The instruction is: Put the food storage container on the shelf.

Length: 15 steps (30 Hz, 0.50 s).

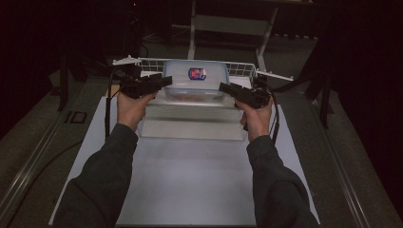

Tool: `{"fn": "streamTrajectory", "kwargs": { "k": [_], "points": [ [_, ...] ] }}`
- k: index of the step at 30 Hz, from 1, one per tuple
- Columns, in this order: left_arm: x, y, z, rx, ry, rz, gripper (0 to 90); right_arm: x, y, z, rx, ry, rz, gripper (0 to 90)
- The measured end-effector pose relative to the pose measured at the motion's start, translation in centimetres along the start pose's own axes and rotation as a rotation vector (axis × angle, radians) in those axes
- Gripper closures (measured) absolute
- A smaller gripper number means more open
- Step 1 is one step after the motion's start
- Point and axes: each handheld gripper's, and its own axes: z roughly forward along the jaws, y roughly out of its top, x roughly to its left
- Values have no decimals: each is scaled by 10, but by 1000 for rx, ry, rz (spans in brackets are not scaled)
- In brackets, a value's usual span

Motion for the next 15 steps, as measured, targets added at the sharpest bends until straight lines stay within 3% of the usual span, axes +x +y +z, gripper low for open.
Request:
{"fn": "streamTrajectory", "kwargs": {
  "k": [3, 7, 11, 12, 15],
  "points": [
    [-1, -1, -1, -4, 3, 4, 450, 0, 0, -2, -5, -8, -16, 388],
    [-4, -3, -7, -8, 11, 35, 451, 2, 0, -8, -9, -40, -84, 392],
    [-7, -4, -17, -21, 4, 54, 452, 4, -1, -15, 13, -79, -142, 405],
    [-8, -4, -18, -21, 4, 58, 455, 6, -2, -17, 28, -95, -175, 414],
    [-12, -8, -22, -11, -4, 75, 457, 8, -3, -18, 49, -102, -202, 424]
  ]
}}
